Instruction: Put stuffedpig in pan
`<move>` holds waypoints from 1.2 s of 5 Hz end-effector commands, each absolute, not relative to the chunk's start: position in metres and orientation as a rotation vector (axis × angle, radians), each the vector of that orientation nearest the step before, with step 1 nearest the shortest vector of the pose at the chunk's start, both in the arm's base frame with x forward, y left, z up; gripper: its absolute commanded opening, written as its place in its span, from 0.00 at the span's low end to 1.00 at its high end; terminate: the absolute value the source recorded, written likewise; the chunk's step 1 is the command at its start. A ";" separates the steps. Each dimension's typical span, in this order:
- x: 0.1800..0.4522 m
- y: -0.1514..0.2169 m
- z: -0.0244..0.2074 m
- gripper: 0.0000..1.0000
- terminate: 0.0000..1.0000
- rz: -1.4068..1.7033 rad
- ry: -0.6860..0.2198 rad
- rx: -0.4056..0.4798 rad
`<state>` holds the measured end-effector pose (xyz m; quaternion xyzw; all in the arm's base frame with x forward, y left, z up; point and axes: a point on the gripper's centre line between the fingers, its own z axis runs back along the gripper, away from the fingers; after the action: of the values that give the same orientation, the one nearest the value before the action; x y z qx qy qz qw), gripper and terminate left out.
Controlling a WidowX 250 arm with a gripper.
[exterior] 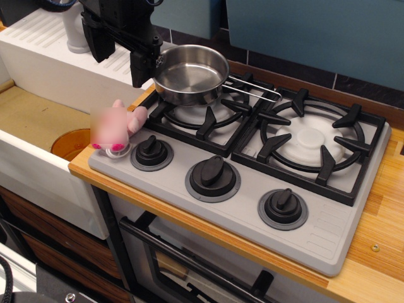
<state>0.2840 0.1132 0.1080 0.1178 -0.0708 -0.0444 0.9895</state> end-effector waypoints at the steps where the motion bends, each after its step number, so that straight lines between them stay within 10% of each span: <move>1: 0.284 0.113 0.108 1.00 0.00 -0.089 -0.142 0.236; 6: 0.268 0.121 0.060 1.00 0.00 -0.088 -0.222 0.240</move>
<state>0.2635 0.1174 0.0515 0.1111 -0.0975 -0.0443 0.9880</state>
